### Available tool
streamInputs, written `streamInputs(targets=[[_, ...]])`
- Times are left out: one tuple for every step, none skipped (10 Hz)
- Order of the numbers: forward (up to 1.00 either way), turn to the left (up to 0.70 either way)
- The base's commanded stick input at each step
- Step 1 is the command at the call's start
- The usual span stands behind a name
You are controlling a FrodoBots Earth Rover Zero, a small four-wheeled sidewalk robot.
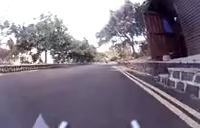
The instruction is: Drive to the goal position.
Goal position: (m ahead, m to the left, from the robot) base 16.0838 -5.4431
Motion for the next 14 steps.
streamInputs(targets=[[0.70, 0.00], [0.70, 0.00], [0.70, 0.00], [0.70, 0.00], [0.70, 0.00], [0.70, 0.00], [0.70, 0.00], [0.70, 0.00], [0.70, 0.00], [0.70, 0.00], [0.70, 0.00], [0.70, -0.15], [0.70, -0.28], [0.70, -0.28]])
